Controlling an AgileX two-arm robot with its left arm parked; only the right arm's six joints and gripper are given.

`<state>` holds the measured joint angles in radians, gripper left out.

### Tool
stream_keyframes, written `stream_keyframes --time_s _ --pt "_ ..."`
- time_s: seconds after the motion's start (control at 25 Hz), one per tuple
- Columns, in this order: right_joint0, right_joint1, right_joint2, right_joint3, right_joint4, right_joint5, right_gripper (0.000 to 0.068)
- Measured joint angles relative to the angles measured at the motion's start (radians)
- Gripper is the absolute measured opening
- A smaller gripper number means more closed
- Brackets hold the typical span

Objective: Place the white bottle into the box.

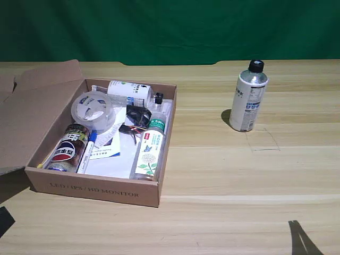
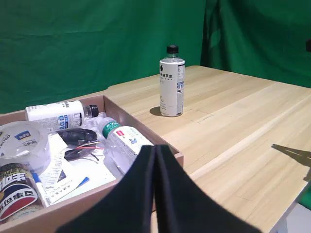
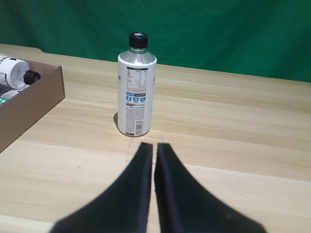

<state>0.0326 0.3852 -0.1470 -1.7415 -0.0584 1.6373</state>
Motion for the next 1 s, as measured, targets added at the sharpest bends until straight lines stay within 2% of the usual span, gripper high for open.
stream_keyframes --time_s 0.72,1.0 --pt "0.0 0.0 0.0 0.0 0.003 0.0 0.0004" --pt "0.0 0.0 0.0 0.0 0.076 0.0 0.0004"
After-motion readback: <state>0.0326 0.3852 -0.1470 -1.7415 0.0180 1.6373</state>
